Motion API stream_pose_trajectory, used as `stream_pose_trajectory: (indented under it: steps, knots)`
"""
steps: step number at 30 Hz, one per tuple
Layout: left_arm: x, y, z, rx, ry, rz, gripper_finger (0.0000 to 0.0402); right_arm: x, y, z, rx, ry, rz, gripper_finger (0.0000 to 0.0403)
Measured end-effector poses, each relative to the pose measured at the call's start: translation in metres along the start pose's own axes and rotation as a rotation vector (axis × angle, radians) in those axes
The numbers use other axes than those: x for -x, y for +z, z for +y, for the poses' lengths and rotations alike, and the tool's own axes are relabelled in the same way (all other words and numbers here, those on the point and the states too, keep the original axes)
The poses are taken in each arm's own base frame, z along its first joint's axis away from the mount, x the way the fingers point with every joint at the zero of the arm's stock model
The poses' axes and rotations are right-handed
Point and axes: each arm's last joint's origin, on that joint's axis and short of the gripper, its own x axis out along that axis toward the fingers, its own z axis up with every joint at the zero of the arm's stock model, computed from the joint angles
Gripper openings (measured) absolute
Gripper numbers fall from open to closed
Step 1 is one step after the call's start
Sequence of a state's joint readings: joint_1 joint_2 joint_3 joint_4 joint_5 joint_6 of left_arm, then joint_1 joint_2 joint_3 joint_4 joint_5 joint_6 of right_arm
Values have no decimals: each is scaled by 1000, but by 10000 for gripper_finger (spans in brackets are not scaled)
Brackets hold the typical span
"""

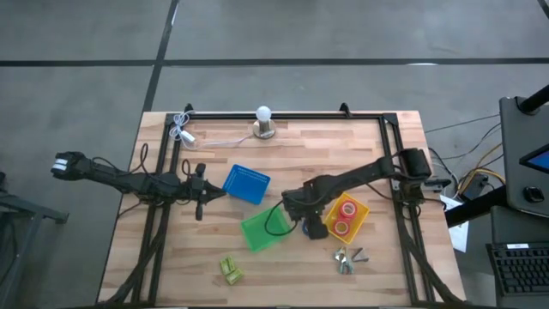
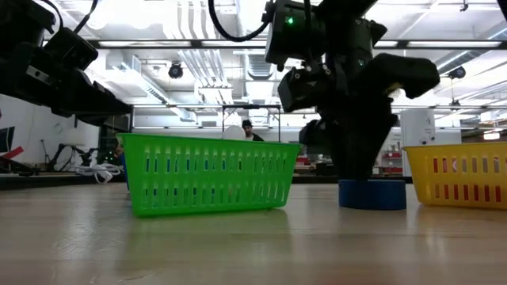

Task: Pick and place Stapler, Stapler remover, tape
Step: Put the blue tape into the yellow bin

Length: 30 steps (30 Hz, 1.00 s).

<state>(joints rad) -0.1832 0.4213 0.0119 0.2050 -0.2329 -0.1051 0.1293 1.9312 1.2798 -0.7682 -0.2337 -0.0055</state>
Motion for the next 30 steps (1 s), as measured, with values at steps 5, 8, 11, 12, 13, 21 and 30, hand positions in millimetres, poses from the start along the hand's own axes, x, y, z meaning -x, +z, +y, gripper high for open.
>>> stream_pose_trajectory:
  steps: [5, 8, 11, 12, 13, 21, 30]
  knots:
    - [0, 0, 0, -1, 0, 4, 35, 16, 2, 1, -39, 2, -10, 20]
    - [0, -1, 0, -1, 1, 6, 35, 28, 2, 3, -61, 3, -27, 13]
    - [0, -1, 0, -3, 1, 14, 35, 43, 1, 7, -90, 3, -25, 10]
    - [0, -1, 0, -3, 2, 15, 35, 48, 0, 8, -100, 3, -26, 9]
    - [0, -2, 0, -4, 1, 15, 35, 53, -2, 9, -111, 3, -27, 8]
    - [0, -2, 0, -6, 3, 23, 35, 64, 1, 12, -109, 9, -128, 12]
    - [0, -3, 0, -7, 3, 30, 35, 40, 6, 5, -137, -10, -99, 129]
